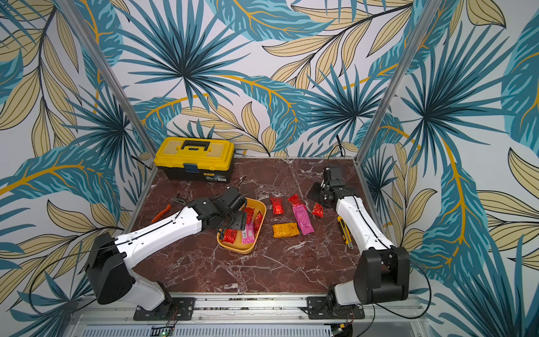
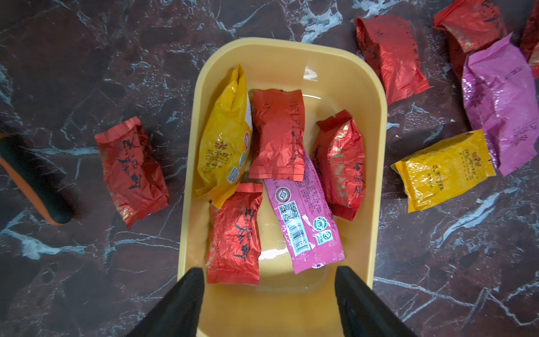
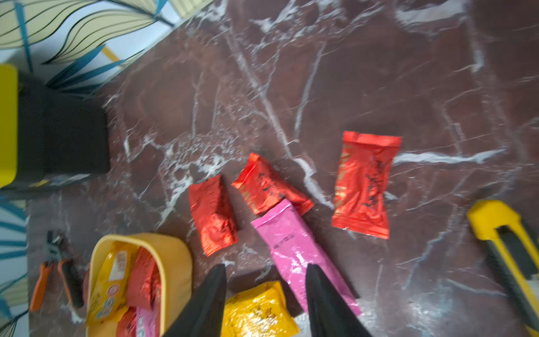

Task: Take the tea bags out of the storage box
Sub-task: Place the tea bag at the center of the board, then pick up the tea bag from the storage box.

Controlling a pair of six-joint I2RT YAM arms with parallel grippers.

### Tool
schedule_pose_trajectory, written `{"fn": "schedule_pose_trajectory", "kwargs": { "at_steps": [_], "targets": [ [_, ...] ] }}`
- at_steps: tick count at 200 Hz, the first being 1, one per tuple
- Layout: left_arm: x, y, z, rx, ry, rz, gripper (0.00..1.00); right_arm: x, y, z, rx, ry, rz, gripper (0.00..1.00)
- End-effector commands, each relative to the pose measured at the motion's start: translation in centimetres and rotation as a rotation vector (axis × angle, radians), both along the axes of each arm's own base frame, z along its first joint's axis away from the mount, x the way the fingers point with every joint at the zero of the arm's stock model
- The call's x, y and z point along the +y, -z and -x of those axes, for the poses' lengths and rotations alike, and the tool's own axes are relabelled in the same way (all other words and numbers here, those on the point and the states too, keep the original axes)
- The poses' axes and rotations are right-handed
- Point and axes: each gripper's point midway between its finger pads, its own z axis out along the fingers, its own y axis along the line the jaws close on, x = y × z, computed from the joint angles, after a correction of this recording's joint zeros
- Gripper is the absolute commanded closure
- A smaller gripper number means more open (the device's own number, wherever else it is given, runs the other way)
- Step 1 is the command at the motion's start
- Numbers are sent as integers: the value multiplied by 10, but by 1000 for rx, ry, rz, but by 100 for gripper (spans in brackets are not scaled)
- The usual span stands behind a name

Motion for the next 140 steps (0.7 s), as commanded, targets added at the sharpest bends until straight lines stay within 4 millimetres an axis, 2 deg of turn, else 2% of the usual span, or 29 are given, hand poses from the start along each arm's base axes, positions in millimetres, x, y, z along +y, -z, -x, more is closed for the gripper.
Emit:
{"fn": "schedule_pose_trajectory", "kwargs": {
  "at_steps": [1,33,89,116,140],
  "targets": [
    [-1,-16,-14,-32,38,-26,24,33,1,22,16,-103,-35,51],
    [-13,-11,-23,15,87,-31,26,48,-1,47,14,-136,-42,52],
    [-47,9,-47,65,122,5,31,36,-14,97,-19,-144,-34,52],
    [-57,18,-58,81,130,-6,35,34,-17,111,-23,-148,-42,52],
    [-58,30,-64,99,126,-36,36,36,-18,115,-20,-149,-68,52]
  ]
}}
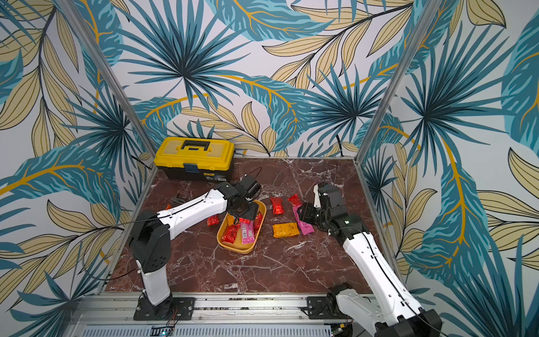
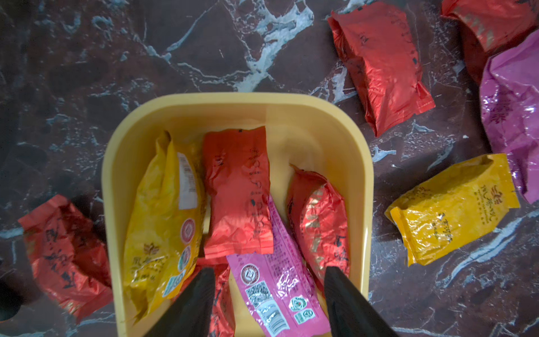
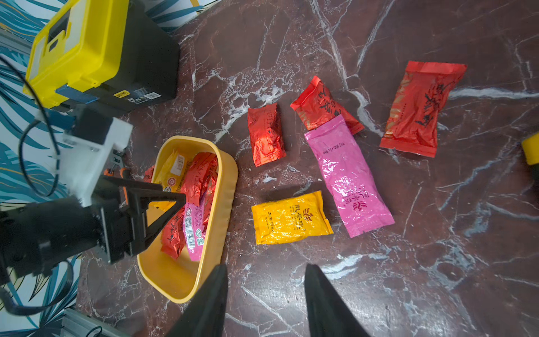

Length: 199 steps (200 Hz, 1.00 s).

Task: Take the tea bags out of the storage box
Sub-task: Pick up the tea bag from the storage box.

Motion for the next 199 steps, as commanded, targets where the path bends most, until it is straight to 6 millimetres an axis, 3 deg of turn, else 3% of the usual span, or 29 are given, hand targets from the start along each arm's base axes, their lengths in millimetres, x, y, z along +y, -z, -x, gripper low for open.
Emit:
{"fn": "schedule_pose_trajectory", "kwargs": {
  "at_steps": [1,56,199],
  "targets": [
    [-6,-7,-11,-14,10,5,36,1,15,13,66,-5,-10,52],
    [8,14,-24,8,-43,-18,39,10,17,11,73,-18,-47,54],
    [11,46,-34,47,-33,-88,33,22,30,9,100,-43,-73,54]
  ]
}}
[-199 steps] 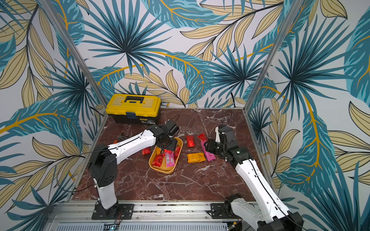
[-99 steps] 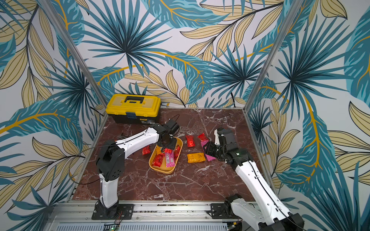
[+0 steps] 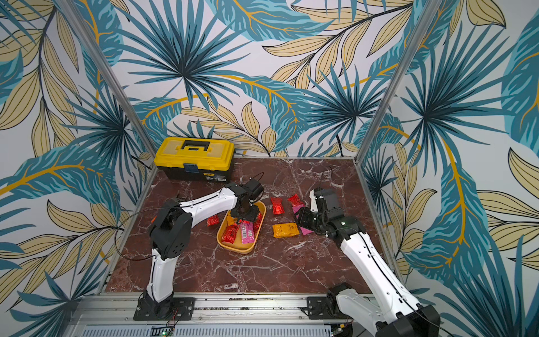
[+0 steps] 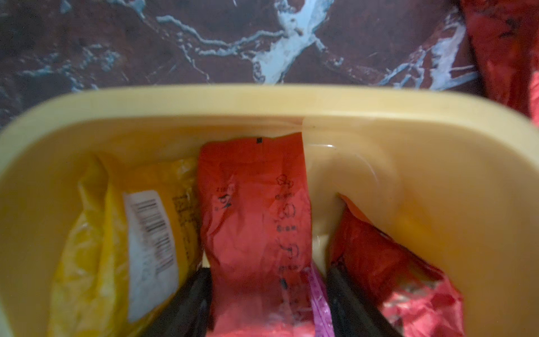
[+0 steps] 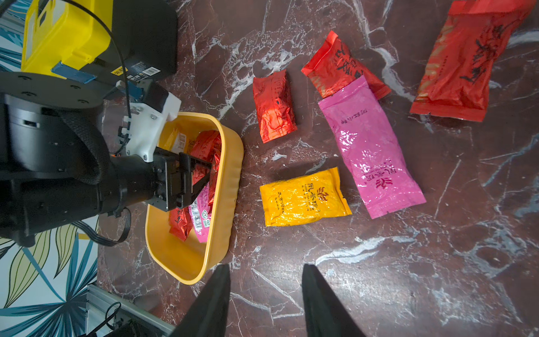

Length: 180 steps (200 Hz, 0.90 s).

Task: Take the tea bags out of the storage box
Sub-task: Pick up the tea bag from the storage box.

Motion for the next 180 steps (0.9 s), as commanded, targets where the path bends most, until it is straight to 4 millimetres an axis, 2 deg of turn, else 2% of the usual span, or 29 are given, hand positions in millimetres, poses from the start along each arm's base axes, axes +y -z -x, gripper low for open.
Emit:
{"fn": "schedule_pose_trajectory", "kwargs": {
  "at_steps": [1,49,108,180],
  "targets": [
    [-4,-14,-16,-48,6,6,33,4,10,3,25,-8,-11,54],
    [-4,-5,-20,-41,0,-4,35,6,11,3,26,-12,-15,54],
    [-6,-3,-23,-45,-7,-2,42,6,12,5,26,-14,-15,54],
    [-5,-24,-19,-66,-13,32,44,6,12,3,26,-15,-10,54]
  ]
}}
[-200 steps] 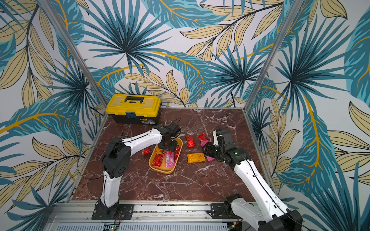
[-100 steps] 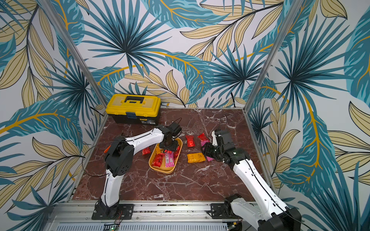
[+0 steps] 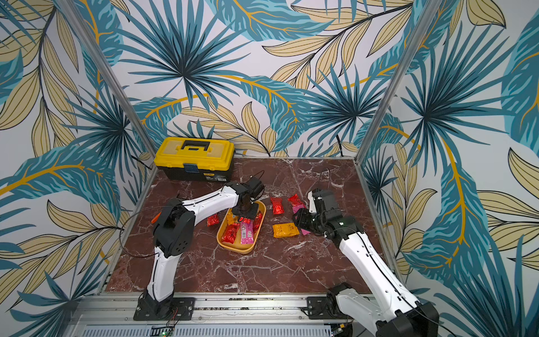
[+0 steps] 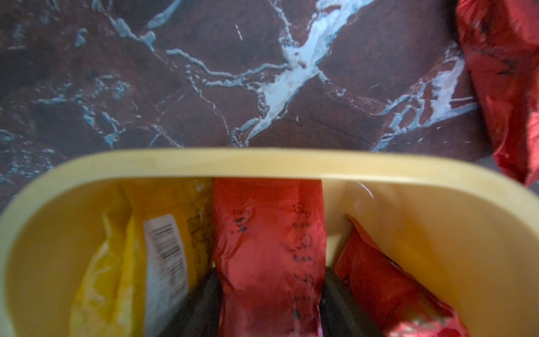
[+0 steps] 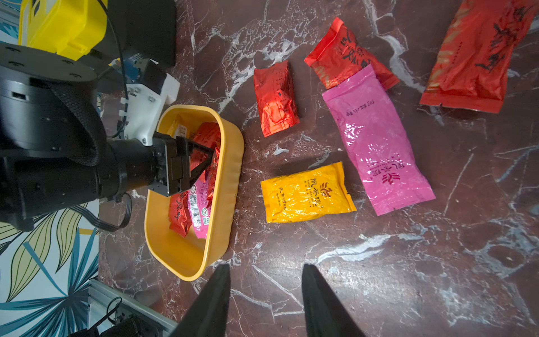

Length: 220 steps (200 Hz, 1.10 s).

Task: Take the tea bags out of the storage box
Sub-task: Pick up the tea bag from the storage box, then place the tea bag at the center of the board.

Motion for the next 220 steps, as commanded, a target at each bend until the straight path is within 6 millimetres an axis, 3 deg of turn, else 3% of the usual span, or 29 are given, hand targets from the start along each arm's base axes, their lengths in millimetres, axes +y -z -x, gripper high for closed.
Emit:
{"fn": "schedule_pose_trajectory", "kwargs": {
  "at_steps": [1,79,109,163,195,220],
  "targets": [
    [-3,-24,-8,-48,-11,37,44,3,5,1,9,-6,-5,54],
    [-9,-68,5,-106,-13,123,46,4,4,-1,4,-11,-5,55],
    [0,-94,18,-144,-33,158,46,7,1,-3,-4,-17,-11,55],
    [57,-144,58,-248,-146,199,45,20,-8,-9,-24,-49,-28,55],
    [105,-142,91,-274,-275,224,45,33,-10,-15,-32,-77,-37,55],
    [134,-125,112,-300,-369,255,45,48,-11,-21,-35,-108,-41,55]
  ]
}}
